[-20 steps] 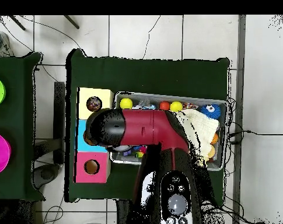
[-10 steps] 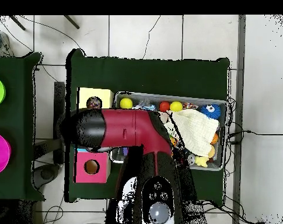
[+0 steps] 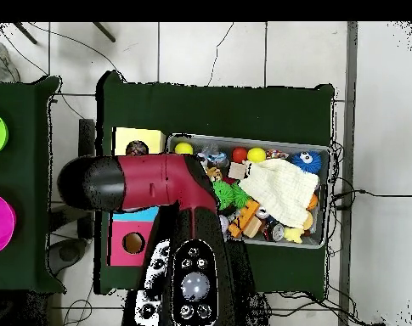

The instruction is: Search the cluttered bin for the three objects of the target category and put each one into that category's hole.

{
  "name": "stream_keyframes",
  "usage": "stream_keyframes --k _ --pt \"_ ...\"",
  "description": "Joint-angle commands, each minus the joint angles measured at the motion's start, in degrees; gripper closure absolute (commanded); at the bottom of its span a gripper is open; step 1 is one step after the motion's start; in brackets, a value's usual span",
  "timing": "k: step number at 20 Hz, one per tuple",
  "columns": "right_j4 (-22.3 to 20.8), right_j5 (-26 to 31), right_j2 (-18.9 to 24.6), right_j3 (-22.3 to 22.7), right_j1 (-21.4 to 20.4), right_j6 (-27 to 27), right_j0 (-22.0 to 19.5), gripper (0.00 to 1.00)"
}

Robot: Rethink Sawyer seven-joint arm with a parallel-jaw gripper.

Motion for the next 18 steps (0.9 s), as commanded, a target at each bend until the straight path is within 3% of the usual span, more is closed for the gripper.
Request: stream_keyframes --k 1,11,14,18 --pt "2.1 -10.3 -0.4 -2.5 7.5 17.7 0.5 1.0" --pt "4.0 -15.9 -2.1 -3.2 11.2 18.1 1.6 1.0" --pt "4.4 -10.8 -5.2 -3.9 12.9 20.6 3.1 1.0" --pt "4.8 -9.4 -6.6 -2.5 14.3 21.5 3.8 1.0"
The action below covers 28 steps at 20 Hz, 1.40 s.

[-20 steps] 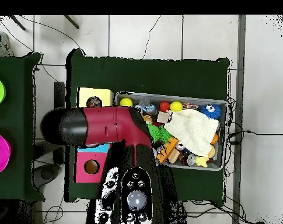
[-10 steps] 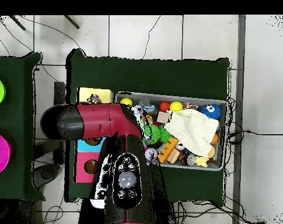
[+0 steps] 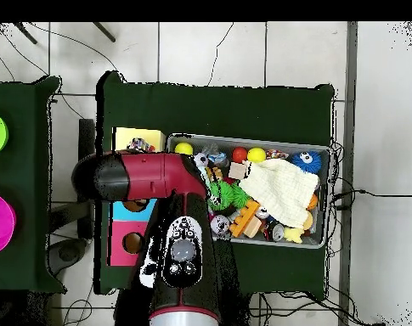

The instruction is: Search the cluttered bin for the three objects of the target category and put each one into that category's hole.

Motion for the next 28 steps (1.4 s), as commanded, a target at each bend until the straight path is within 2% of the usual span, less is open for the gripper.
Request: stream_keyframes --k 1,4,9,17,20,28 --pt "2.4 4.8 -3.0 0.4 5.5 16.6 0.9 1.0" --pt "3.4 5.3 -3.2 0.3 6.7 16.8 0.9 1.0" --pt "5.2 1.5 -1.8 1.5 7.8 16.9 0.5 1.0" --pt "9.4 -4.0 1.7 5.7 4.6 16.4 0.1 1.0" --pt "10.3 -4.6 1.8 6.6 3.4 16.2 0.5 1.0" --pt "12.2 -7.7 1.8 7.2 4.2 15.9 0.9 1.0"
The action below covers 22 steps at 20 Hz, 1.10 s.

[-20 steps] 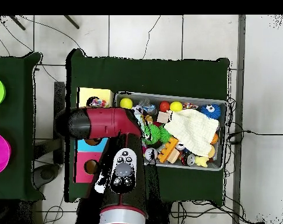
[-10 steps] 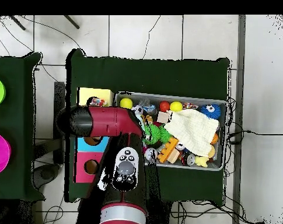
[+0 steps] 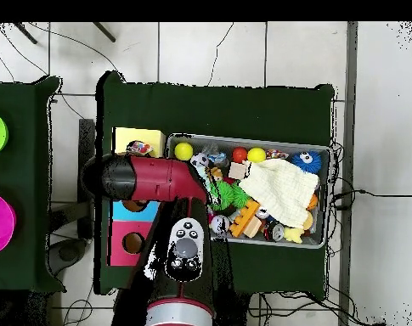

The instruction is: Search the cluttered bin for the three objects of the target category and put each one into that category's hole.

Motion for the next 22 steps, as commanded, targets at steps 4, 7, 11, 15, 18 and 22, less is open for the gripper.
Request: stream_keyframes --k 4,7,11,15,18,22 --pt "3.8 -7.2 5.2 6.1 1.8 13.9 -0.4 1.0" --pt "4.7 -7.4 5.2 6.1 2.2 14.2 -0.2 1.0" --pt "5.6 -8.1 6.1 6.6 2.3 13.8 -0.5 1.0" --pt "5.9 -9.3 5.9 7.4 2.2 13.8 -0.1 0.0" --pt "5.4 -10.0 5.6 7.7 1.9 13.3 0.2 0.0" --pt "5.5 -7.9 4.8 7.1 1.4 12.8 0.6 0.0"
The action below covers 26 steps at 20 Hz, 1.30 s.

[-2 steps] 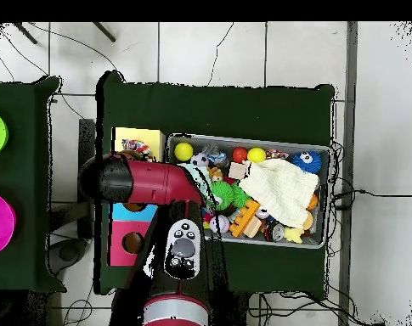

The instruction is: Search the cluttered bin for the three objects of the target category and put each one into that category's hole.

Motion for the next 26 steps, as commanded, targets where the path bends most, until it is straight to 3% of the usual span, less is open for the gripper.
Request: stream_keyframes --k 1,5,19,26 --pt "1.8 -1.2 3.3 5.0 1.0 12.7 0.2 0.0" --pt "1.6 2.1 2.2 4.6 0.0 12.5 0.7 0.0" --pt "-0.1 21.3 -4.1 0.7 -8.0 12.5 3.1 0.0" --pt "-3.4 27.5 -5.9 -2.4 -9.5 7.9 0.9 0.0"
